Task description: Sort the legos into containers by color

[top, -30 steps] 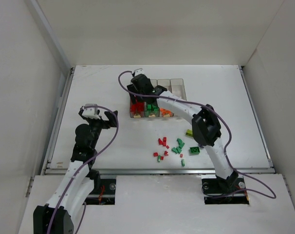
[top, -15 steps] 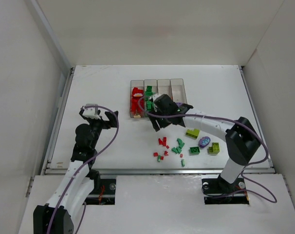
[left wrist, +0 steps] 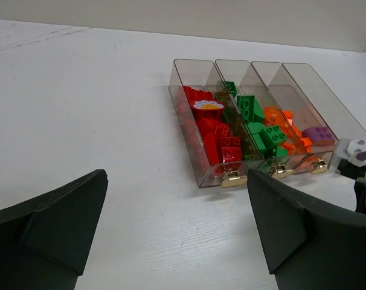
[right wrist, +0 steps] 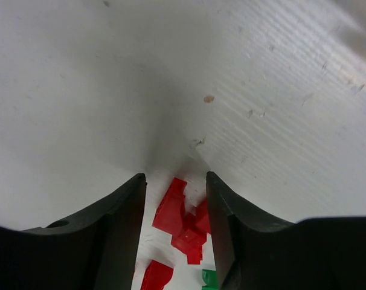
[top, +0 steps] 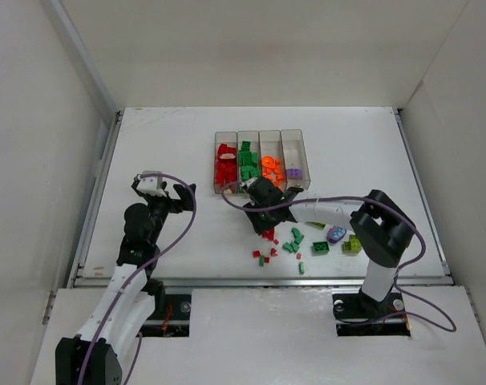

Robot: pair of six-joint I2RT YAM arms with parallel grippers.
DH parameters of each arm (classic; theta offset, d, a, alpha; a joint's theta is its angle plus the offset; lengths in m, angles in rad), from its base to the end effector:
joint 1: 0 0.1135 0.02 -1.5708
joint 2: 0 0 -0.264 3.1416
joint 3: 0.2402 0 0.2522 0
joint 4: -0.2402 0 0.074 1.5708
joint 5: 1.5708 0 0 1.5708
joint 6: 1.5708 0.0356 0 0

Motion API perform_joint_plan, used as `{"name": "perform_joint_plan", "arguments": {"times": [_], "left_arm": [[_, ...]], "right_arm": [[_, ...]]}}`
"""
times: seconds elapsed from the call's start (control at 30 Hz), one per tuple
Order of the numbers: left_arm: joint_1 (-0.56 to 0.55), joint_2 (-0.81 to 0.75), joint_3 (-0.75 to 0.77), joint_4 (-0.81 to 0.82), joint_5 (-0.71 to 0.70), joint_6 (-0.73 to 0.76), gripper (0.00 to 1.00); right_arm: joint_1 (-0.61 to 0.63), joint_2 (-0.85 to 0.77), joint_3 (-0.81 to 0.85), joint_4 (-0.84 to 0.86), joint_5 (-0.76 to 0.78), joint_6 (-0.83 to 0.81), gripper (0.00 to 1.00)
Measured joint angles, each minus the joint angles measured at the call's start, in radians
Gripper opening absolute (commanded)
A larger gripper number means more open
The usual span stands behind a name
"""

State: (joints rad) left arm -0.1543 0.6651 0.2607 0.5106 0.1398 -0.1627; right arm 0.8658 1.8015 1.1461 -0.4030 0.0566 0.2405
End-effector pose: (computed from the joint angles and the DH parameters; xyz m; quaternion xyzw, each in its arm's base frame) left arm 0.1669 -0.0310 0.2468 0.0491 0.6672 -0.1632 0.7252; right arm 0.2380 0.2766 0.1733 -0.2906 0.9223 0.1098 0.2299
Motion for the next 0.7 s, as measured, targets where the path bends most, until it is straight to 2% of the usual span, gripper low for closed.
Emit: {"name": "perform_joint_plan", "arguments": {"times": [0.27, 0.33, 0.37, 0.4, 0.47, 0.7], "left_arm": [[0.000, 0.000, 0.000, -0.002, 0.003, 0.000, 1.00], [0.002, 0.000, 0.000, -0.003, 0.003, 0.000, 1.00], [0.006, 0.000, 0.000, -0.003, 0.004, 0.000, 1.00], [0.006, 0.000, 0.000, -0.003, 0.004, 0.000, 1.00], [0.008, 0.000, 0.000, -0.004, 0.005, 0.000, 1.00], [0.012, 0.009, 0.000, -0.006, 0.007, 0.000, 1.00]], "right_arm": [[0.024, -0.004, -0.030, 0.001, 0.027, 0.051, 0.43], [0.042, -0.004, -0.031, -0.001, 0.029, 0.061, 0.37], [0.053, -0.004, -0.031, -0.001, 0.029, 0.067, 0.33], [0.061, -0.005, -0.031, -0.002, 0.027, 0.074, 0.19], [0.072, -0.005, -0.032, -0.009, 0.024, 0.091, 0.00], [0.078, -0.010, 0.024, -0.055, 0.014, 0.100, 0.00]]}}
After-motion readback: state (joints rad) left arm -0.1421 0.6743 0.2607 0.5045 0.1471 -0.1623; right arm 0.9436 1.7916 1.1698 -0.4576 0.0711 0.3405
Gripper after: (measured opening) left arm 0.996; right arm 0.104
